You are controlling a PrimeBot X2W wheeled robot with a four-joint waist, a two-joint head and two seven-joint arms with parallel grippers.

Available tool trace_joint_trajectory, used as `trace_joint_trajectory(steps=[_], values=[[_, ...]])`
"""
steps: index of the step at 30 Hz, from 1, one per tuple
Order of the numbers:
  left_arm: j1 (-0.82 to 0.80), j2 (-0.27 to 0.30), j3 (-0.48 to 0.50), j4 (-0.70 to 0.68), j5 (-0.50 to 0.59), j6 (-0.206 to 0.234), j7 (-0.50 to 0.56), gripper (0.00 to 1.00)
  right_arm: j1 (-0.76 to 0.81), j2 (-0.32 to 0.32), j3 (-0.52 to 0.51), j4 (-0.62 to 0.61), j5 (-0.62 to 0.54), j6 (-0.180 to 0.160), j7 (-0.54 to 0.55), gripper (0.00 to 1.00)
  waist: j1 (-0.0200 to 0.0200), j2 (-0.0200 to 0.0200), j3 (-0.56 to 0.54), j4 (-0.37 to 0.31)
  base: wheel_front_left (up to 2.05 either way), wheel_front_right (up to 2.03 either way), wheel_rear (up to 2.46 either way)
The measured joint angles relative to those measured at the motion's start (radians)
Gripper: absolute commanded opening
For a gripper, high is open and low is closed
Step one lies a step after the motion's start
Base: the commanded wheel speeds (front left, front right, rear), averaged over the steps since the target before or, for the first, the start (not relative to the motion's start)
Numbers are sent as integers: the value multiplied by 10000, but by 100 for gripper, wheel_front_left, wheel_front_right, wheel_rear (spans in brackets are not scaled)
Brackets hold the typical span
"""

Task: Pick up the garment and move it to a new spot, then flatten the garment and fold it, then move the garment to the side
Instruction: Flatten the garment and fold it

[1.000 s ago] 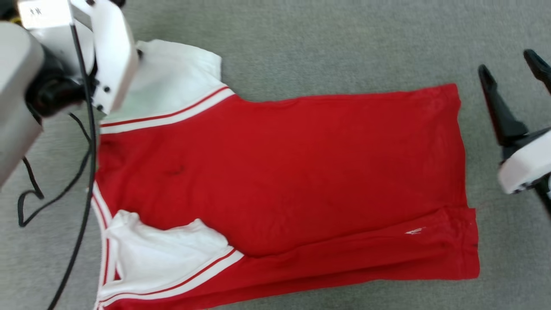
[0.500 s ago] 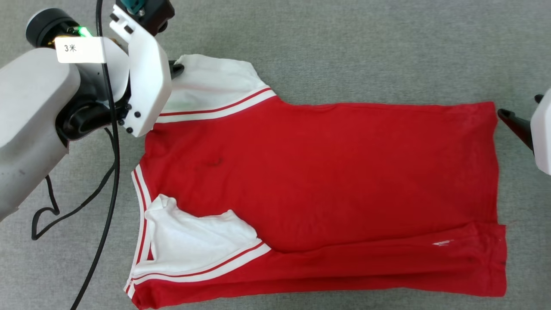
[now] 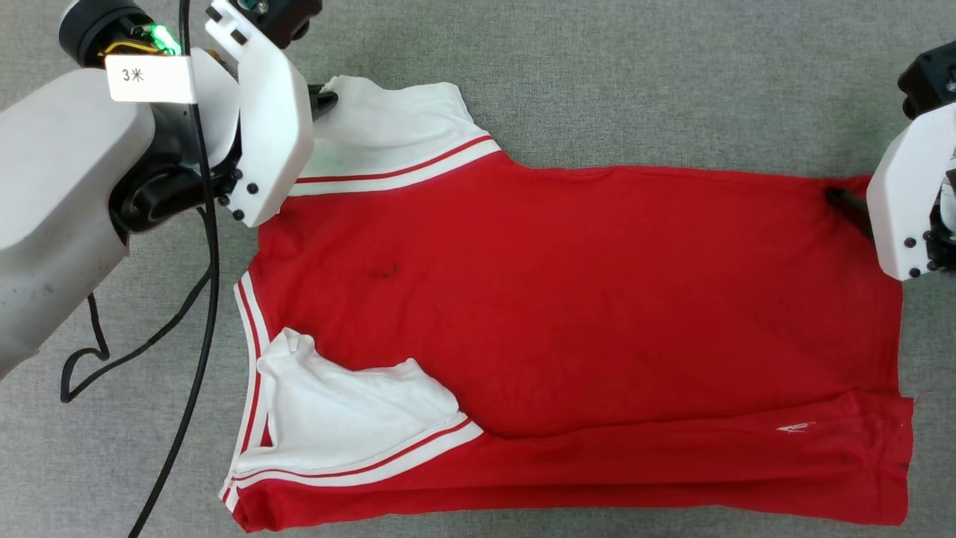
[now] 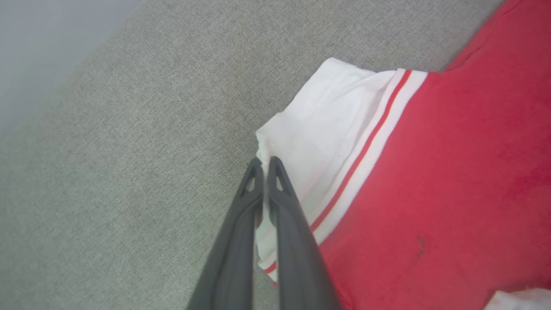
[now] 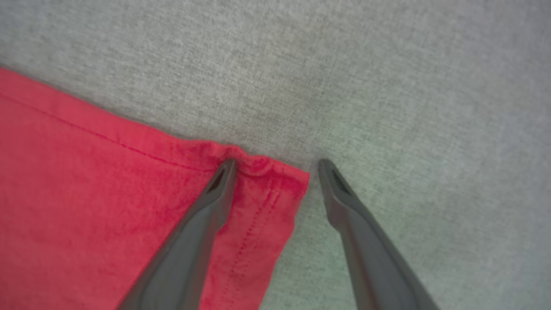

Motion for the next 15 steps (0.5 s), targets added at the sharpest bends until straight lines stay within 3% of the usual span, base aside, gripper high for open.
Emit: trace_joint_trajectory(steps=[1, 2, 3, 4, 5, 15], values=[[-7, 0, -27, 17, -12, 0, -12, 0, -31, -8, 115, 82, 0, -10, -107, 100, -1, 0, 22, 4, 0, 0, 0], [-23, 8, -52, 36, -13, 2, -27, 0, -64, -40, 276, 136, 27, -19, -226, 84, -2, 0, 32, -3, 0, 0, 0], [-39, 13, -63, 58, -19, 0, -54, 0, -113, -79, 383, 217, 77, -19, -364, 16, -2, 0, 35, -18, 0, 0, 0], [-46, 17, -82, 84, -46, 0, -71, 0, -140, -82, 456, 291, 102, -17, -539, 0, -2, 0, 30, -32, 0, 0, 0], [-43, 50, -138, 184, -100, 2, -176, 0, -213, -21, 617, 483, 255, -13, -1202, 0, -2, 0, -57, -82, 0, 0, 0], [676, 73, -278, 384, -303, 0, -696, 0, 142, -52, 974, 648, 642, 2, -3392, 0, 0, 0, -1080, -206, 0, 0, 0]])
